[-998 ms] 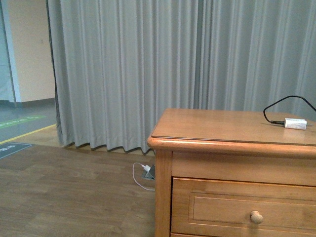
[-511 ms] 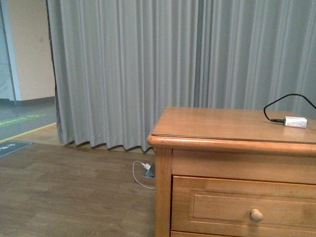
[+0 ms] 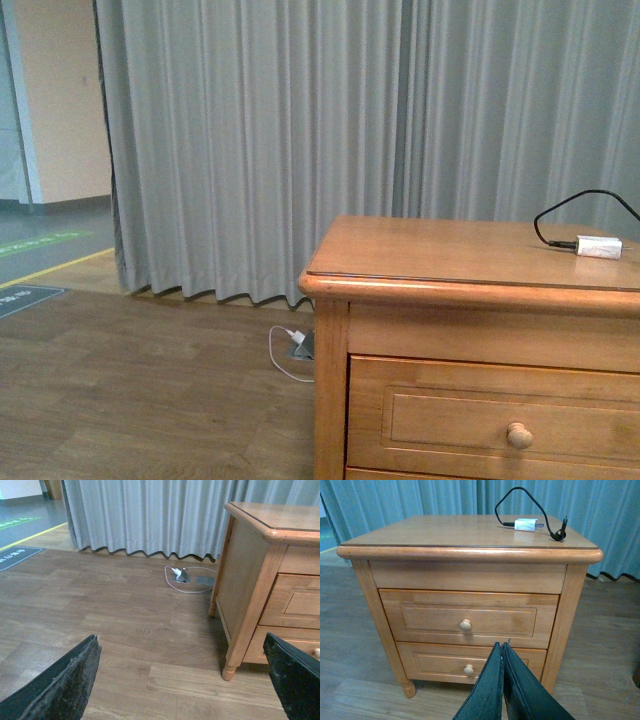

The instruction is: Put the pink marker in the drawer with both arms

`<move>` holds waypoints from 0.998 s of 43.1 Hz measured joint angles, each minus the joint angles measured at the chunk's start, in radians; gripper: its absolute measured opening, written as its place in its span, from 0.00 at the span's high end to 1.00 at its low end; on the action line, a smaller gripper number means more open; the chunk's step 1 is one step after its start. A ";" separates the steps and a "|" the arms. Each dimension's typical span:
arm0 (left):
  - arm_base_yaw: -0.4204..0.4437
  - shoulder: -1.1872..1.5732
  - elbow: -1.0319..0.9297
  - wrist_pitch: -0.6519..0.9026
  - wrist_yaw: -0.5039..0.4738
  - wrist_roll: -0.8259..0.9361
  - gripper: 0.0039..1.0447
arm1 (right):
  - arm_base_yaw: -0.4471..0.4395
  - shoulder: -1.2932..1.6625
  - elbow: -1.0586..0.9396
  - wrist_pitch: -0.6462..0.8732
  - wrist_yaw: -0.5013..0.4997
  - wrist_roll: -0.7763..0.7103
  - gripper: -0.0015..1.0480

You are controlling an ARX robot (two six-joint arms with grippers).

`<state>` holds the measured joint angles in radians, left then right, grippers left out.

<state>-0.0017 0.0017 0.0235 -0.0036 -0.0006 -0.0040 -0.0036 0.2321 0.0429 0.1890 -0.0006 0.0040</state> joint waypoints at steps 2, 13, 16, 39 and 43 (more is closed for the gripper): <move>0.000 0.000 0.000 0.000 0.000 0.000 0.06 | 0.000 -0.011 -0.003 -0.008 0.000 0.000 0.99; 0.000 0.000 0.000 0.000 0.000 0.000 0.06 | 0.000 -0.207 -0.037 -0.180 0.000 -0.001 0.99; 0.000 0.000 0.000 0.000 0.000 0.000 0.06 | 0.000 -0.226 -0.037 -0.185 0.000 0.000 0.99; 0.000 0.000 0.000 0.000 0.000 0.000 0.06 | 0.000 -0.227 -0.037 -0.188 0.000 -0.002 0.62; 0.000 0.000 0.000 0.000 0.000 0.000 0.06 | 0.001 -0.227 -0.037 -0.188 0.000 -0.002 0.45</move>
<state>-0.0017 0.0013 0.0238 -0.0040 -0.0006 -0.0040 -0.0029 0.0051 0.0055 0.0006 -0.0010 0.0025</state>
